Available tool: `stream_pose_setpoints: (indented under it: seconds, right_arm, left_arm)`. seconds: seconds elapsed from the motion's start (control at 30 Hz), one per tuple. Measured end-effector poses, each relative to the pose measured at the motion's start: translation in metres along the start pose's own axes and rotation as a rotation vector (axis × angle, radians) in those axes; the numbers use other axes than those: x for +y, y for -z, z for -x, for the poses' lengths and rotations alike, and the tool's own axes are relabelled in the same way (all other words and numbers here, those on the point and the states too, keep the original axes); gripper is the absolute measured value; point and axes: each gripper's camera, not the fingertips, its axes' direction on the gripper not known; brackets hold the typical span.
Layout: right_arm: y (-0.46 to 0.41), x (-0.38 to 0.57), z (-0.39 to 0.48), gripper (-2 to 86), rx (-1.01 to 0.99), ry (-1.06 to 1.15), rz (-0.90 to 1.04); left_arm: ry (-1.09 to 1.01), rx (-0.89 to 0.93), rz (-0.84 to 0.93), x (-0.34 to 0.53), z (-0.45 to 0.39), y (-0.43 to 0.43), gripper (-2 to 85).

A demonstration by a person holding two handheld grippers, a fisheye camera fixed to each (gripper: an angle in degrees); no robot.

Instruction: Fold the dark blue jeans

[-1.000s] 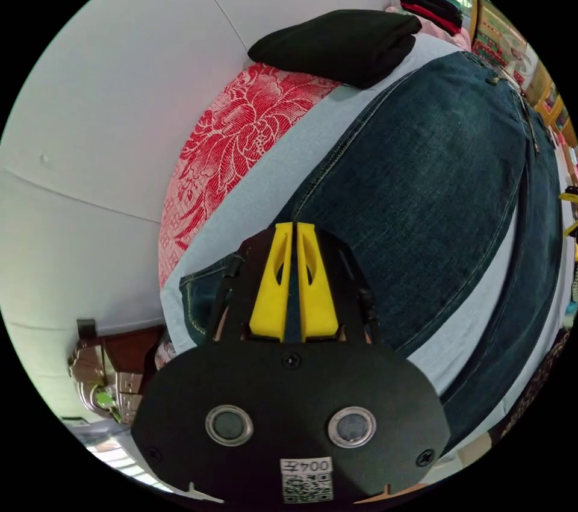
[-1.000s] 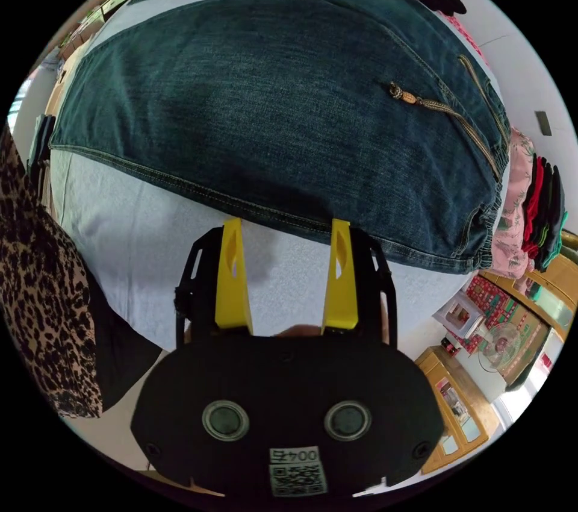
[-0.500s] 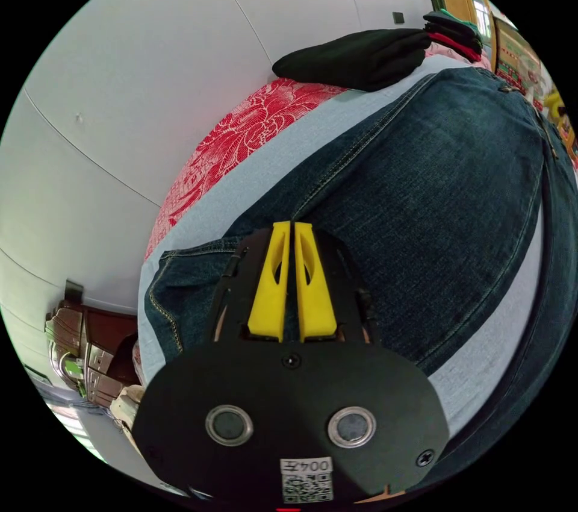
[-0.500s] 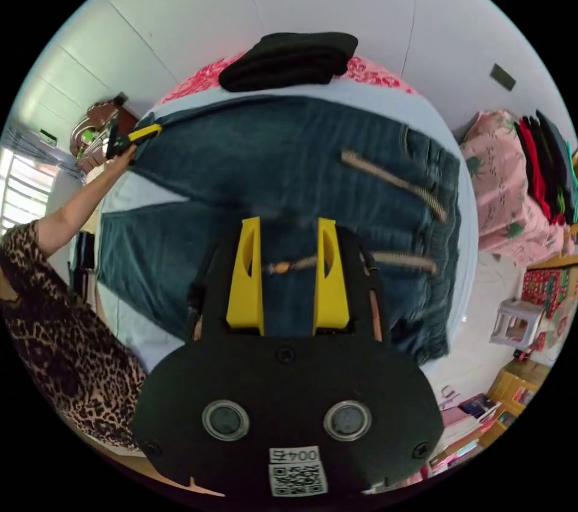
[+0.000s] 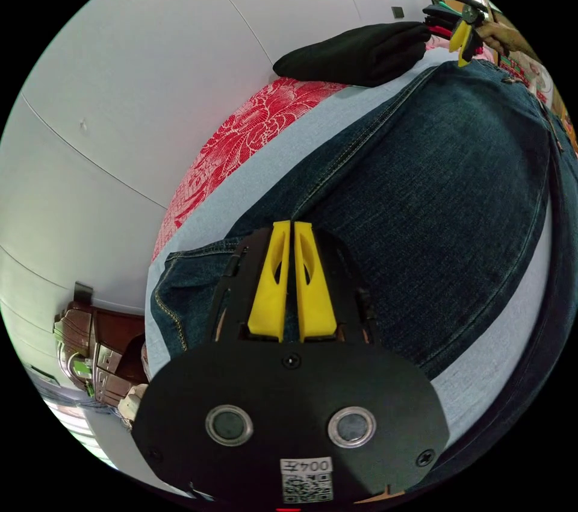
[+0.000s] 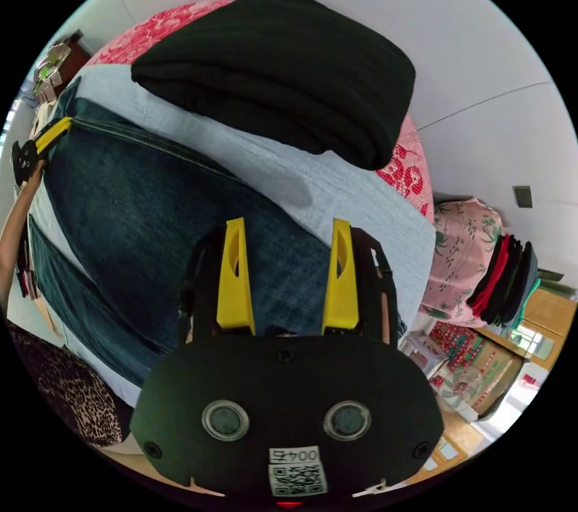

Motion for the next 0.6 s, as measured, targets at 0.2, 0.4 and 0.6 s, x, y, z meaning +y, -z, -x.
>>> stream_pose_setpoints:
  seconds: [0.2, 0.4, 0.6]
  right_arm:
    - [-0.001, 0.016, 0.004, 9.5, -0.129, -0.001, -0.007]
    - [0.041, 0.065, 0.019, 3.7, -0.070, -0.098, -0.116]
    - [0.123, 0.145, 0.047, 2.7, -0.035, -0.095, -0.254]
  left_arm:
    - [-0.002, -0.006, 0.001, 0.020, -0.019, 0.008, 0.9]
    - [0.052, 0.107, 0.001, 0.042, -0.023, 0.013, 0.8]
    - [0.249, 0.229, -0.054, 0.071, -0.015, 0.062, 0.7]
